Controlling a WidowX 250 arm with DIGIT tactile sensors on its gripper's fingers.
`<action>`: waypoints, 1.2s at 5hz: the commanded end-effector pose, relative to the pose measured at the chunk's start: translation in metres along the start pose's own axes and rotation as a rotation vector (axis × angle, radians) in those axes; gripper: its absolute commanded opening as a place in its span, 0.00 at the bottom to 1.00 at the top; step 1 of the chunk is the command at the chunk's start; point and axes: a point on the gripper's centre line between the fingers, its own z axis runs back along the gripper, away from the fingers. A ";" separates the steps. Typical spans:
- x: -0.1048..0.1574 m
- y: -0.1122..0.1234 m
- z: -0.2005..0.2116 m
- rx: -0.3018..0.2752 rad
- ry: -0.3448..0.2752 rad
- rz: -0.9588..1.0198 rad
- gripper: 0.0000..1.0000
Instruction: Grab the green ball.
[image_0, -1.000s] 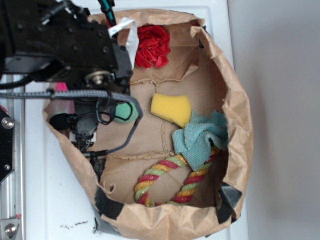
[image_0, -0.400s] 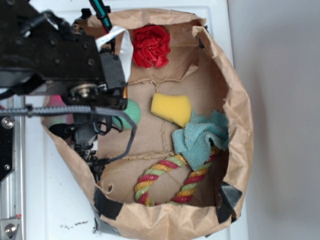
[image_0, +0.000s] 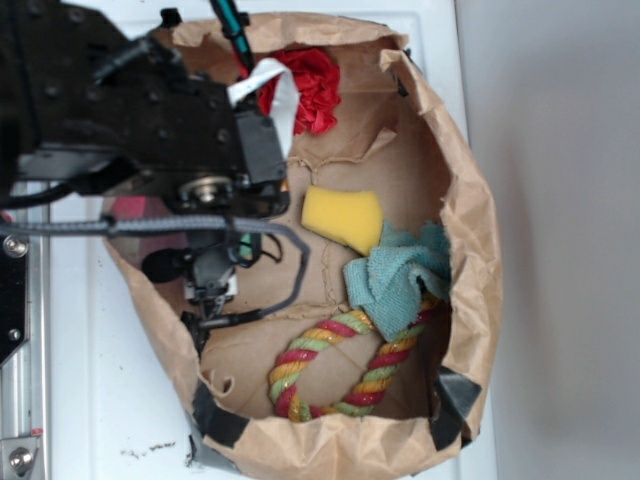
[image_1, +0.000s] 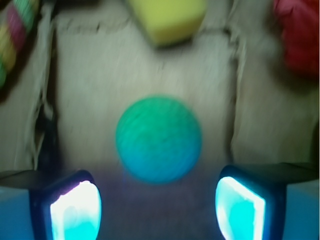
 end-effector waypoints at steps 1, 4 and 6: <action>0.007 0.000 0.001 0.009 -0.024 -0.022 1.00; 0.005 -0.011 -0.022 0.048 -0.058 -0.022 1.00; 0.016 -0.015 -0.027 0.025 -0.068 -0.016 1.00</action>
